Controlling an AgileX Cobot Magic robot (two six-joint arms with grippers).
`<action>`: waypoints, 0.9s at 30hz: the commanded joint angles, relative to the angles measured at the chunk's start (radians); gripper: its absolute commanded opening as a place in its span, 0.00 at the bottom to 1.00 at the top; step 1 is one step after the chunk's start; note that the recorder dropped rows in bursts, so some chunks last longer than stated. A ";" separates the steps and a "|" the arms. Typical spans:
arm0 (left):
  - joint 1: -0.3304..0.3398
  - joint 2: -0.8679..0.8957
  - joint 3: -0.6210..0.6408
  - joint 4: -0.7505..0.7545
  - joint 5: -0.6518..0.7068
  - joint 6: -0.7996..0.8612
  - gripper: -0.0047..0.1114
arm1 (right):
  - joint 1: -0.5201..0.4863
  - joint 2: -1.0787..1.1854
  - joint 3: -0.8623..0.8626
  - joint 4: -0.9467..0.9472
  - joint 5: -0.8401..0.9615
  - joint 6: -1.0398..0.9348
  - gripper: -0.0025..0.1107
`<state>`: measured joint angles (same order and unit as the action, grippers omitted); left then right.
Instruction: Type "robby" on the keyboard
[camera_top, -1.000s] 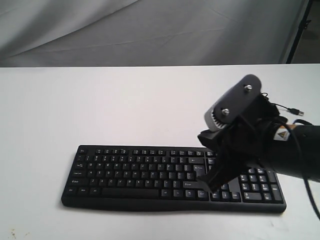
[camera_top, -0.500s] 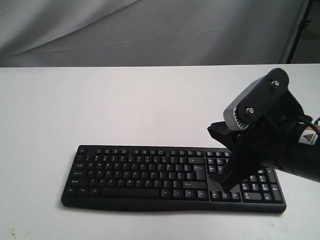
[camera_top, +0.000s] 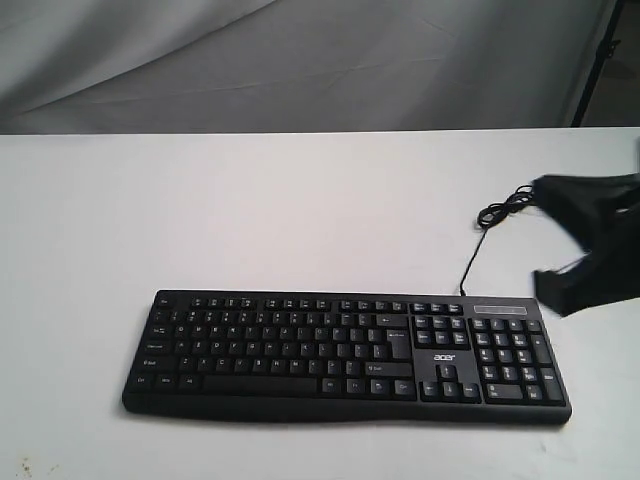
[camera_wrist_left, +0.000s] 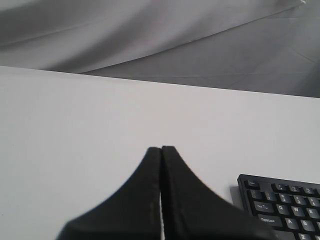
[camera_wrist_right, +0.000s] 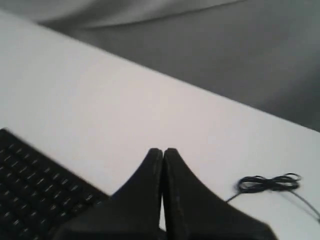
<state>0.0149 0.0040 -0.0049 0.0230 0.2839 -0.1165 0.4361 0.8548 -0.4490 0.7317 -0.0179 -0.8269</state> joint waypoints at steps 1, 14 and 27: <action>-0.003 -0.004 0.005 -0.009 -0.002 -0.005 0.04 | -0.226 -0.178 0.023 0.009 0.141 -0.013 0.02; -0.003 -0.004 0.005 -0.009 -0.002 -0.005 0.04 | -0.629 -0.384 0.023 -0.014 0.426 -0.025 0.02; -0.003 -0.004 0.005 -0.009 -0.002 -0.005 0.04 | -0.604 -0.434 0.196 -0.376 0.202 0.391 0.02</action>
<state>0.0149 0.0040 -0.0049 0.0230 0.2839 -0.1165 -0.1847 0.4518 -0.3011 0.4457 0.2710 -0.5334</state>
